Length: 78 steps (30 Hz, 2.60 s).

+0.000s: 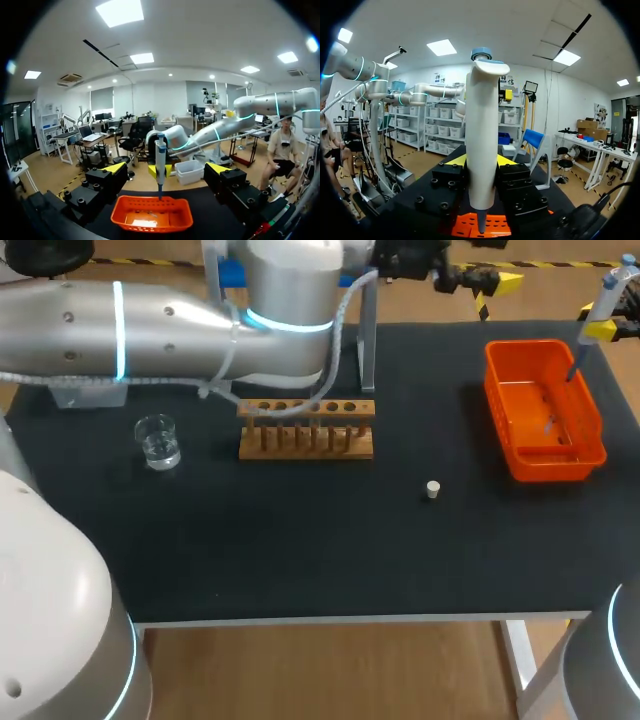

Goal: Invert the test tube, pick up the pipette, mount the tip to pipette, aspirate from beaker and dispense into the tube, eject the tip, return the pipette, and cap with the stopper.

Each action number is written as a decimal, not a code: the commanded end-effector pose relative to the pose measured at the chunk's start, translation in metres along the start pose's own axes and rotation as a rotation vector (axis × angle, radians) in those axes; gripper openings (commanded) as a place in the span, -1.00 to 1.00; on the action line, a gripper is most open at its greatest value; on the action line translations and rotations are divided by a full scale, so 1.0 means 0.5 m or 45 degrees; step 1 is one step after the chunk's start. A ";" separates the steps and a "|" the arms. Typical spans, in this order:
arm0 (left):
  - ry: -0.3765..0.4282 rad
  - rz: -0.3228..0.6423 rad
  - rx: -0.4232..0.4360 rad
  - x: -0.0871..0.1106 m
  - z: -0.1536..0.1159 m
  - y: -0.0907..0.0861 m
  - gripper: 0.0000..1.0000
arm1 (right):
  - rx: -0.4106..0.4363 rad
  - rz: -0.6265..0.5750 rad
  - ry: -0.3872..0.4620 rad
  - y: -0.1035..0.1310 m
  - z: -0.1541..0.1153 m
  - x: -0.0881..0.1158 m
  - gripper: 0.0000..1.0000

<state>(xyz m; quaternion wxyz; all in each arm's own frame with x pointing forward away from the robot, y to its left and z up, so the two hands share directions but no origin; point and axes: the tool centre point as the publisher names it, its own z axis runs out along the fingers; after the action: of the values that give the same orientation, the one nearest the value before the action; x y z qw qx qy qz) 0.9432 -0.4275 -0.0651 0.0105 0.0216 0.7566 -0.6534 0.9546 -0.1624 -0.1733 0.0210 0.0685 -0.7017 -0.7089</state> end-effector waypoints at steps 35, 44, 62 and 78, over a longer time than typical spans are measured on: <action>-0.252 -0.106 0.120 0.150 -0.321 0.175 1.00 | 0.004 0.000 0.003 0.001 -0.001 -0.002 -1.00; -0.276 -0.131 0.113 0.161 -0.341 0.184 1.00 | 0.004 0.000 0.003 0.001 -0.001 -0.002 -1.00; -0.302 -0.132 0.124 0.168 -0.338 0.183 1.00 | 0.004 0.000 0.003 0.001 -0.001 -0.002 -1.00; -0.319 -0.142 0.110 0.169 -0.337 0.183 1.00 | 0.004 0.000 0.003 0.001 -0.001 -0.002 -1.00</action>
<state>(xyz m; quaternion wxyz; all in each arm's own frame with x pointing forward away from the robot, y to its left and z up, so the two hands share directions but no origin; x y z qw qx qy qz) 0.8657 -0.2437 -0.1333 0.0647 -0.1003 0.7222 -0.6813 0.9546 -0.1624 -0.1733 0.0210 0.0685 -0.7017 -0.7089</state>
